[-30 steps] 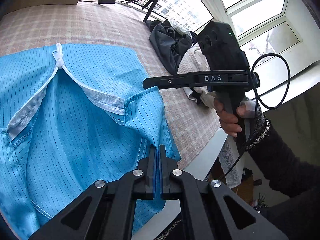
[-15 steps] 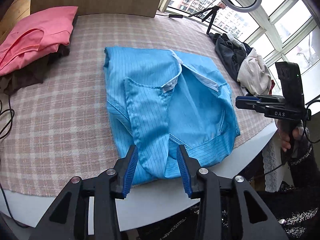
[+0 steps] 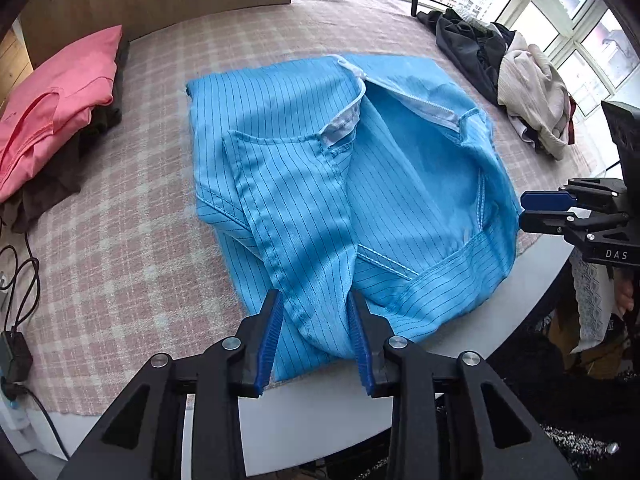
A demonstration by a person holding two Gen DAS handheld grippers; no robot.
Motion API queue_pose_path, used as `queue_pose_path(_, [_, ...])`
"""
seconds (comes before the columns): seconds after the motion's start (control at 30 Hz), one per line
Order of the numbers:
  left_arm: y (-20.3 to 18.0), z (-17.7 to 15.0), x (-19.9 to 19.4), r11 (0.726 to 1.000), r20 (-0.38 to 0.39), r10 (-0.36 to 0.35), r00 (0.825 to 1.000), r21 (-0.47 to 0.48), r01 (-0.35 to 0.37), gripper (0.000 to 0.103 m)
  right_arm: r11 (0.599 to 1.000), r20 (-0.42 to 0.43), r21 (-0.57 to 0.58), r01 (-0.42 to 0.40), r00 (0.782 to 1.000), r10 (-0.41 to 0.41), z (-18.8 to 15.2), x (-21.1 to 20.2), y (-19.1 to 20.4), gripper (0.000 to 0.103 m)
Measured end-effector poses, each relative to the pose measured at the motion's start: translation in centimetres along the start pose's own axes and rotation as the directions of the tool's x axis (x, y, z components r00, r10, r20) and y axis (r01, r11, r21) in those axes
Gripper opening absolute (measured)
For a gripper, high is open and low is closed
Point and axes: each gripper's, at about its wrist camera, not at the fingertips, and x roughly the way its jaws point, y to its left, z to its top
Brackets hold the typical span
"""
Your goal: Fold clothes
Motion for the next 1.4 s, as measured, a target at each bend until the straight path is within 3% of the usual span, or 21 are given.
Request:
queue_pose_path(0.07, [-1.0, -0.5, -1.8, 0.984, 0.012, -0.021, 1.0, 0.177, 0.018, 0.039, 0.982, 0.019, -0.185, 0.027, 1.0, -0.024, -0.3, -2.1, 1.2, 0.033])
queue_pose_path(0.1, [-2.0, -0.7, -2.2, 0.961, 0.01, -0.019, 1.0, 0.277, 0.016, 0.043, 0.956, 0.016, -0.29, 0.032, 0.999, -0.028, -0.4, -2.8, 2.0, 0.033])
queue_pose_path(0.17, [-4.0, -0.7, -1.7, 0.906, -0.002, -0.009, 1.0, 0.424, 0.009, 0.049, 0.881, -0.037, -0.471, -0.039, 0.999, 0.025, -0.6, -2.7, 3.4, 0.037])
queue_pose_path(0.23, [-5.6, -0.3, -0.5, 0.863, -0.042, -0.012, 0.999, 0.504, 0.031, 0.05, 0.806, -0.096, -0.585, -0.097, 0.994, 0.05, -0.5, -1.6, 4.4, 0.038])
queue_pose_path(0.37, [-6.8, 0.3, 2.2, 0.821, -0.125, -0.038, 0.991, 0.561, 0.103, 0.05, 0.729, -0.193, -0.674, -0.117, 0.981, -0.021, 0.5, 1.6, 5.5, 0.038])
queue_pose_path(0.5, [-6.3, 0.6, 4.7, 0.829, -0.182, -0.027, 0.983, 0.545, 0.124, 0.049, 0.6, -0.27, -0.783, -0.165, 0.959, -0.089, 0.2, 2.3, 6.9, 0.039])
queue_pose_path(0.77, [-7.2, 1.4, 4.9, 0.799, -0.175, -0.007, 0.985, 0.591, 0.11, 0.049, 0.394, -0.266, -0.903, -0.174, 0.945, -0.191, -1.2, 3.6, 8.7, 0.044])
queue_pose_path(0.97, [-7.7, 2.3, 4.5, 0.776, -0.175, 0.004, 0.985, 0.622, 0.107, 0.048, 0.363, -0.32, -0.902, -0.235, 0.927, -0.194, -1.0, 4.6, 8.0, 0.044])
queue_pose_path(1.0, [-7.8, 2.4, 4.8, 0.77, -0.188, 0.006, 0.982, 0.627, 0.115, 0.045, 0.352, -0.319, -0.906, -0.236, 0.926, -0.2, -1.0, 4.8, 7.9, 0.044])
queue_pose_path(1.03, [-7.8, 2.4, 5.1, 0.764, -0.2, 0.009, 0.98, 0.633, 0.123, 0.033, 0.34, -0.318, -0.91, -0.237, 0.925, -0.207, -1.0, 5.1, 7.9, 0.044])
queue_pose_path(1.1, [-7.9, 2.4, 5.5, 0.759, -0.215, 0.02, 0.977, 0.639, 0.125, 0.007, 0.357, -0.306, -0.908, -0.219, 0.929, -0.208, -0.4, 4.6, 7.4, 0.044])
queue_pose_path(1.2, [-8.0, 2.4, 5.6, 0.756, -0.227, 0.027, 0.973, 0.642, 0.129, 0.005, 0.385, -0.287, -0.903, -0.19, 0.935, -0.21, 0.5, 3.8, 6.7, 0.044])
queue_pose_path(1.4, [-8.4, 3.4, 1.2, 0.746, -0.112, -0.012, 0.994, 0.661, 0.084, 0.001, 0.44, -0.248, -0.888, -0.134, 0.945, -0.215, 2.4, 2.1, 5.3, 0.041])
